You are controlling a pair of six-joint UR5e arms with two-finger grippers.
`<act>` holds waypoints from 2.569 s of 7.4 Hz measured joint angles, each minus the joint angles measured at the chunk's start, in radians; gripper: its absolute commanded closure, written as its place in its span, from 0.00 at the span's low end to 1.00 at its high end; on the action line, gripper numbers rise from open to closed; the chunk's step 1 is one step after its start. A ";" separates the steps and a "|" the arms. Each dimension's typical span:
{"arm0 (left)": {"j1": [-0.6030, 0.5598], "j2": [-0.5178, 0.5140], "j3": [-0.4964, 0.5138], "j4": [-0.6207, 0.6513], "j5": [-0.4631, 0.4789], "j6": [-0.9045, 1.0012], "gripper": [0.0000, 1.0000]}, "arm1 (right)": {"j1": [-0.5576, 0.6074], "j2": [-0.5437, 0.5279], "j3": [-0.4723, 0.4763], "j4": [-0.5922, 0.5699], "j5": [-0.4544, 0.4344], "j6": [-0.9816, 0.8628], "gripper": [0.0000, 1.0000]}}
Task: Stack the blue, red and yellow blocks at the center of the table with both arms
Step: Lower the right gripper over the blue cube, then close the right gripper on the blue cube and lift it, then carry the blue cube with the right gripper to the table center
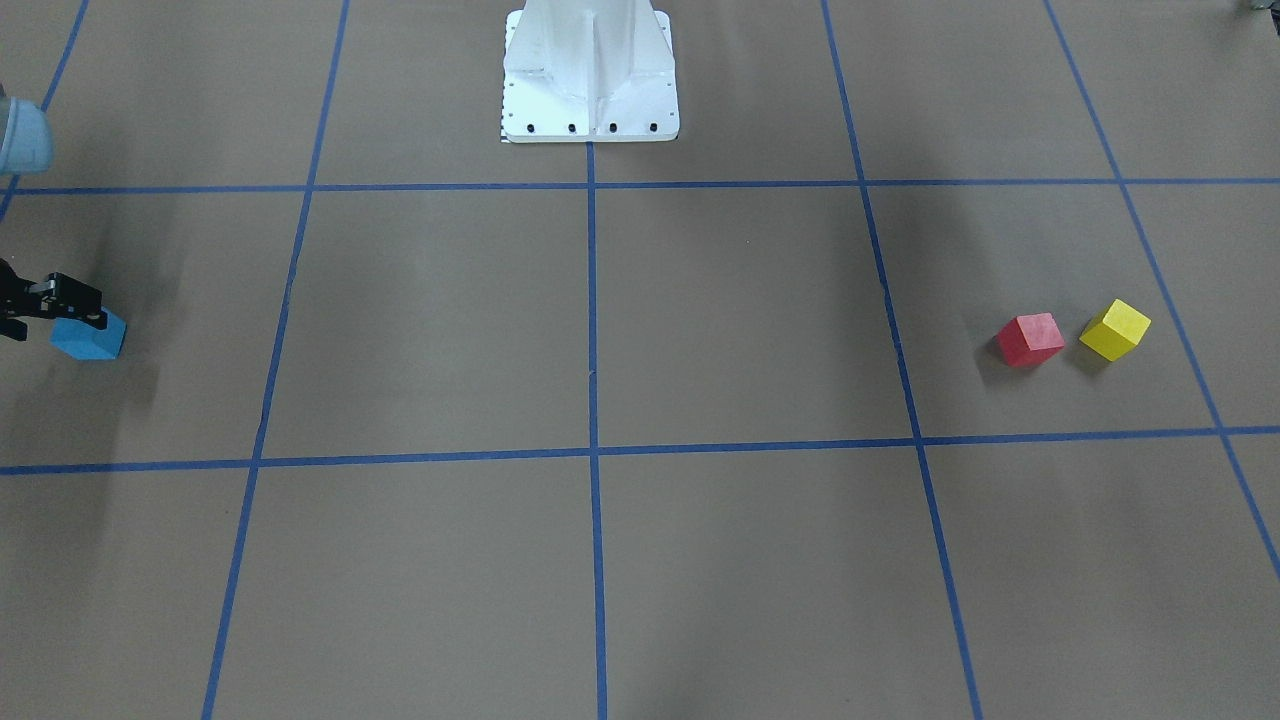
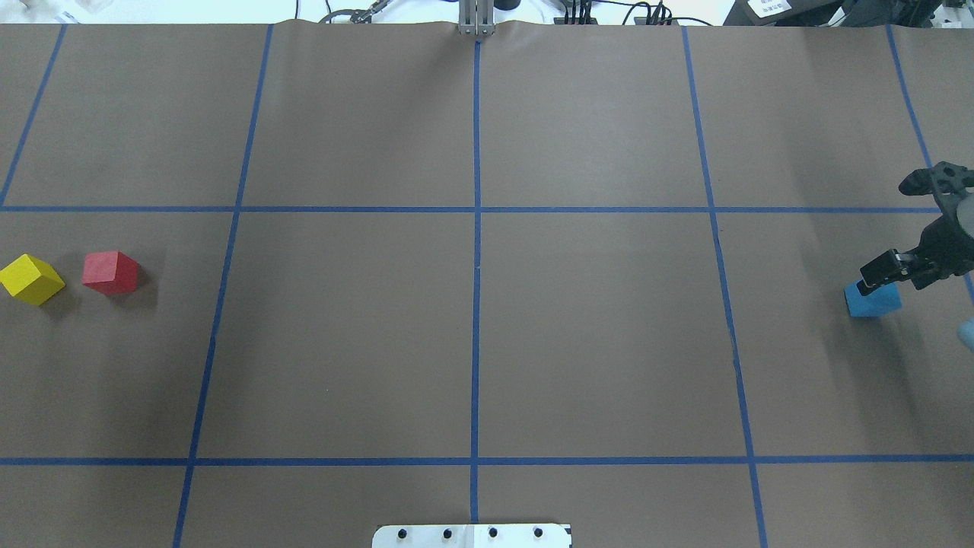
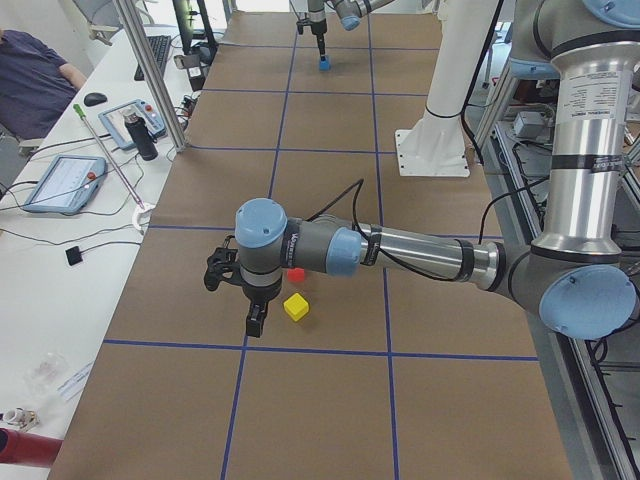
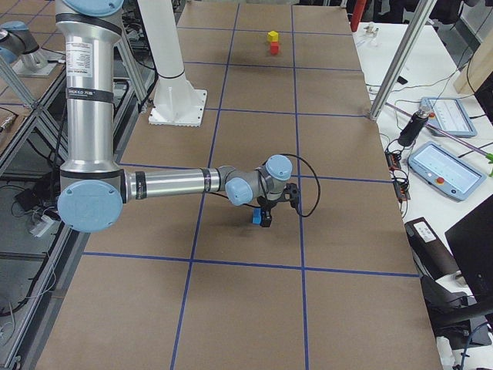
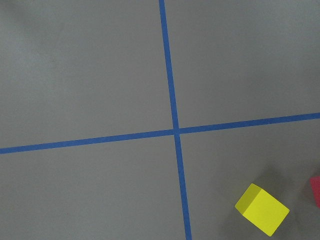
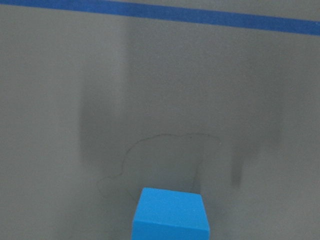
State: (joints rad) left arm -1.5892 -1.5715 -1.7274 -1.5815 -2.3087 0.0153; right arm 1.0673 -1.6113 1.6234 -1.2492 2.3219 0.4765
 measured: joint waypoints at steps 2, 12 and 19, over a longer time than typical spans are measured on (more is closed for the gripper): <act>0.000 0.001 -0.010 0.001 0.000 0.000 0.00 | -0.012 0.010 -0.016 0.000 0.002 0.002 0.01; -0.003 0.010 -0.071 0.033 0.000 -0.001 0.00 | -0.003 0.031 0.031 -0.009 0.058 0.018 1.00; -0.003 0.019 -0.071 0.035 -0.002 -0.001 0.00 | -0.109 0.754 -0.145 -0.544 0.023 0.136 1.00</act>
State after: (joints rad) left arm -1.5923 -1.5525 -1.7982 -1.5462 -2.3104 0.0147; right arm 0.9587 -0.8572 1.4781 -1.7937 2.3446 0.6129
